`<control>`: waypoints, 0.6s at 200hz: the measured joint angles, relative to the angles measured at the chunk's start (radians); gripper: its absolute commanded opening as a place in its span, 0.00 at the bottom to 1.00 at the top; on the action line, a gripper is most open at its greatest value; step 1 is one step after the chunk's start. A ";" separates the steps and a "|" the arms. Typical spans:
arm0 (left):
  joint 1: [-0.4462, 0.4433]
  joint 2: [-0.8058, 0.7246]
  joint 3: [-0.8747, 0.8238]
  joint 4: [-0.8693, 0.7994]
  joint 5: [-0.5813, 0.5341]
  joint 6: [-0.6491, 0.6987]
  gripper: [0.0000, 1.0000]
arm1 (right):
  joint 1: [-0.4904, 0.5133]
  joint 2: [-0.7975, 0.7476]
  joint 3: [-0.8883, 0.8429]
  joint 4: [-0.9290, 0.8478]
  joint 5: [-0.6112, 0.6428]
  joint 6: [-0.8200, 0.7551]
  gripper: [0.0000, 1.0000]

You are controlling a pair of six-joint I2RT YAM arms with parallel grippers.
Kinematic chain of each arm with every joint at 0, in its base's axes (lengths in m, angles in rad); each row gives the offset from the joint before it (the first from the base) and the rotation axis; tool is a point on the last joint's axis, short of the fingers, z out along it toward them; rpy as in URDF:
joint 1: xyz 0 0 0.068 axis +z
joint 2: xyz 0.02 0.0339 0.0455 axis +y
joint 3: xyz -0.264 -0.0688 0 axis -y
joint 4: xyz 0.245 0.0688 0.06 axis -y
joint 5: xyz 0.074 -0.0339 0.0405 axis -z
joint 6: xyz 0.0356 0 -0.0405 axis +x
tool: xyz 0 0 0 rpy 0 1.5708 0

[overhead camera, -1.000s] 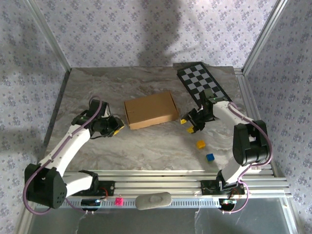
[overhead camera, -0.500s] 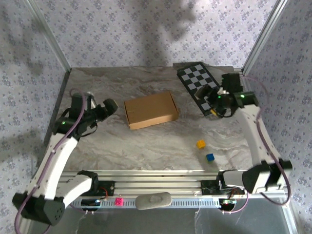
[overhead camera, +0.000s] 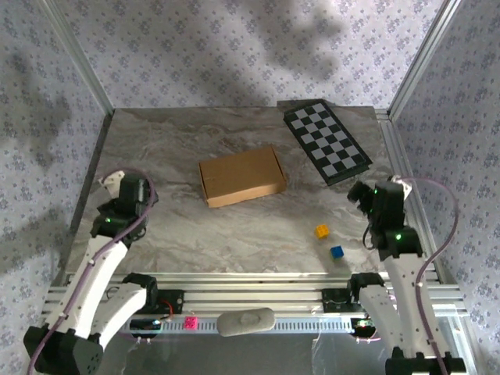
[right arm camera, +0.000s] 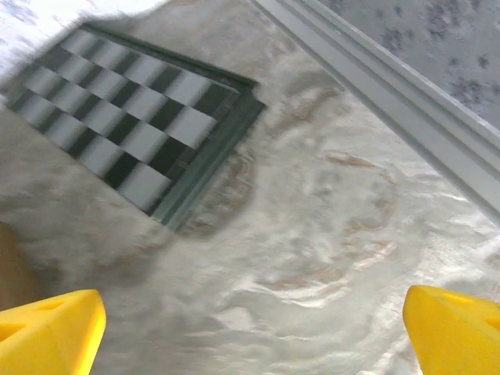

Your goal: Fold the paper box

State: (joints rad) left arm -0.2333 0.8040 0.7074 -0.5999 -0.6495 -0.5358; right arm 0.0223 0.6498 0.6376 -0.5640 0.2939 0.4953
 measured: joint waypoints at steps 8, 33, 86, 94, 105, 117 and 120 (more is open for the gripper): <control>0.007 -0.006 -0.066 0.070 0.004 0.061 1.00 | 0.003 -0.006 -0.061 0.042 0.027 -0.029 1.00; 0.047 0.018 -0.211 0.238 0.061 0.197 1.00 | 0.010 0.056 -0.162 0.177 0.061 -0.106 1.00; 0.122 0.198 -0.325 0.566 0.178 0.292 1.00 | 0.024 0.346 -0.212 0.549 0.058 -0.241 1.00; 0.136 0.243 -0.329 0.607 0.199 0.306 1.00 | 0.022 0.409 -0.212 0.611 0.049 -0.261 1.00; 0.158 0.307 -0.329 0.672 0.225 0.323 1.00 | 0.018 0.503 -0.212 0.697 0.031 -0.288 1.00; 0.185 0.374 -0.326 0.745 0.261 0.339 1.00 | 0.011 0.603 -0.206 0.774 0.009 -0.321 1.00; 0.191 0.388 -0.324 0.758 0.270 0.341 1.00 | 0.009 0.623 -0.203 0.784 0.003 -0.328 1.00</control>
State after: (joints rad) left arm -0.0422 1.1915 0.3836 0.1585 -0.3790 -0.1951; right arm 0.0315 1.2732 0.4351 0.2203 0.2970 0.1677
